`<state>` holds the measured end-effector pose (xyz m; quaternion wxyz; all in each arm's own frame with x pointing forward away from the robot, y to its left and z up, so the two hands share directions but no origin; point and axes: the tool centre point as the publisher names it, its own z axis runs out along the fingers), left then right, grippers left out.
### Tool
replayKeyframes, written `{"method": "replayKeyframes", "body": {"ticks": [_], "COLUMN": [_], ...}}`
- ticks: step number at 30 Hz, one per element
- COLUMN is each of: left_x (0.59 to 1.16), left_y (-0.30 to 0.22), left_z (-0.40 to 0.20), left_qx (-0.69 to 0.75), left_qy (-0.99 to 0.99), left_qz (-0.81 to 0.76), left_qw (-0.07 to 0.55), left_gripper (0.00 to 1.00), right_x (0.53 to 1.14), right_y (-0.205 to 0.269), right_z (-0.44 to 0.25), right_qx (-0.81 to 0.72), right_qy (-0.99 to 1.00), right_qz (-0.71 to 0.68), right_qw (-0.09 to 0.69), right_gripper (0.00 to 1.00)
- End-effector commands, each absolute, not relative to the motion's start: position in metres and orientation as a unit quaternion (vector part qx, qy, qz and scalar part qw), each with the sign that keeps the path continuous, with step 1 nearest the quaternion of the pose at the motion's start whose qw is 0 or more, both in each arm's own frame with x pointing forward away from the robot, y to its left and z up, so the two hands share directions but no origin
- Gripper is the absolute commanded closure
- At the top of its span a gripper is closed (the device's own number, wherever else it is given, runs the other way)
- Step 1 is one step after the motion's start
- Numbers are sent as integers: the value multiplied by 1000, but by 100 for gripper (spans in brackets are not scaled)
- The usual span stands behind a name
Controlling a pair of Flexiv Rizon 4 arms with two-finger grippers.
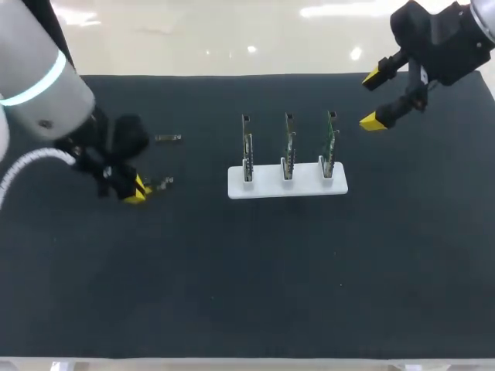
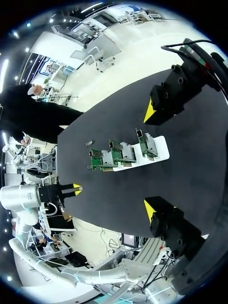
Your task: Pick up the optical module with the left hand, and insert it into the network port with the right hand.
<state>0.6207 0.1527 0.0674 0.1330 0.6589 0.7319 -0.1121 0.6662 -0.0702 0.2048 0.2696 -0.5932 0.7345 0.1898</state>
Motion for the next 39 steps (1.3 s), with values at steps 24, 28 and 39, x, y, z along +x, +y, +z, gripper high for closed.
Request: {"method": "replayKeyframes", "body": {"ticks": [24, 28, 39], "left_x": [643, 643, 649], "left_y": [135, 135, 89], "left_z": [143, 143, 158], "left_qx": [650, 650, 592], "left_qy": [609, 609, 527], "left_qz": [-333, -333, -426], "left_qw": [310, 310, 437], "left_gripper": [100, 100, 100], "right_x": [666, 666, 666], "right_y": [-70, -70, -70], "right_z": [205, 205, 205], "right_qx": [-593, -593, -593], "right_qy": [735, 735, 735], "right_qz": [189, 189, 189], "right_qw": [270, 270, 270], "right_gripper": [0, 0, 0]}}
